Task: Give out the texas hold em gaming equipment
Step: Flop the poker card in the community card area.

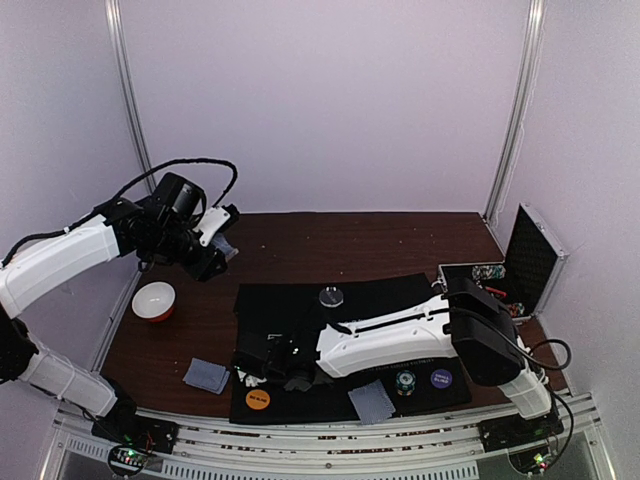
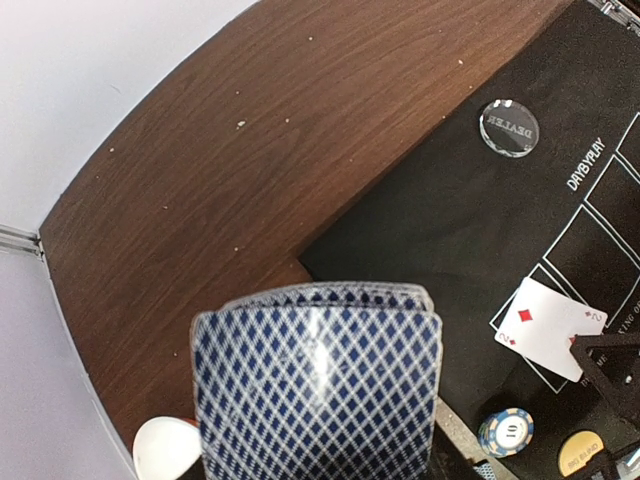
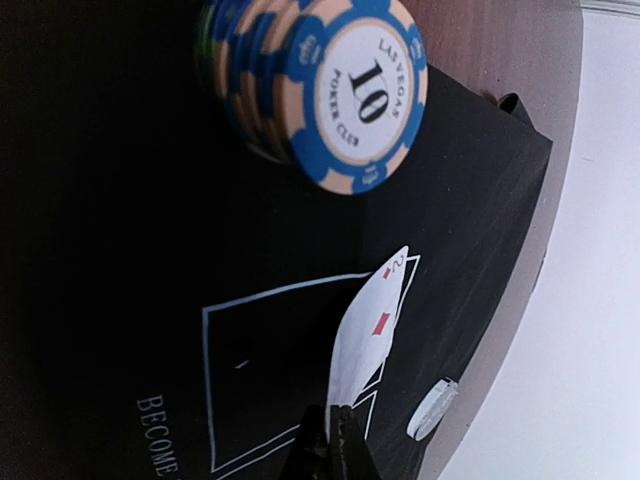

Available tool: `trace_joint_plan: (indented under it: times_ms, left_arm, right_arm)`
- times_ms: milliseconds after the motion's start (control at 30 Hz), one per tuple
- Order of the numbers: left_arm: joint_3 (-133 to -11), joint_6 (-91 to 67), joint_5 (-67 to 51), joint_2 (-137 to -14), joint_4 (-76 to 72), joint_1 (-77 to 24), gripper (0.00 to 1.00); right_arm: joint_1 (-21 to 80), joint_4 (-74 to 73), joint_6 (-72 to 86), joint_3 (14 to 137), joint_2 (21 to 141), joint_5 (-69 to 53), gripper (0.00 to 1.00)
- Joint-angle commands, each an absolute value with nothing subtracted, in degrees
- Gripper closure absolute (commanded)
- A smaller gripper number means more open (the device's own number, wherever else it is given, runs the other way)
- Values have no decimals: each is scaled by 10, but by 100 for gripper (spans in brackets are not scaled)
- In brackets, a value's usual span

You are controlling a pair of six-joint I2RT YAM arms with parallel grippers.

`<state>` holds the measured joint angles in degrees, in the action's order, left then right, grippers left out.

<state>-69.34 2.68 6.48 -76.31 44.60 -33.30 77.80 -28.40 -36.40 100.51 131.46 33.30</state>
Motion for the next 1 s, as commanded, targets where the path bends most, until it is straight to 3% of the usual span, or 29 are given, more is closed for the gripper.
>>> trace_joint_plan:
  times_ms: [0, 667, 967]
  left_arm:
    - [-691, 33, 57, -749, 417, -328, 54]
    - [-693, 35, 52, -751, 417, -327, 55]
    - [-691, 35, 50, -749, 417, -327, 55]
  right_arm:
    - [778, -336, -328, 1027, 1320, 270, 100]
    - [756, -490, -163, 1176, 1392, 276, 100]
    - [757, -495, -144, 1198, 1404, 252, 100]
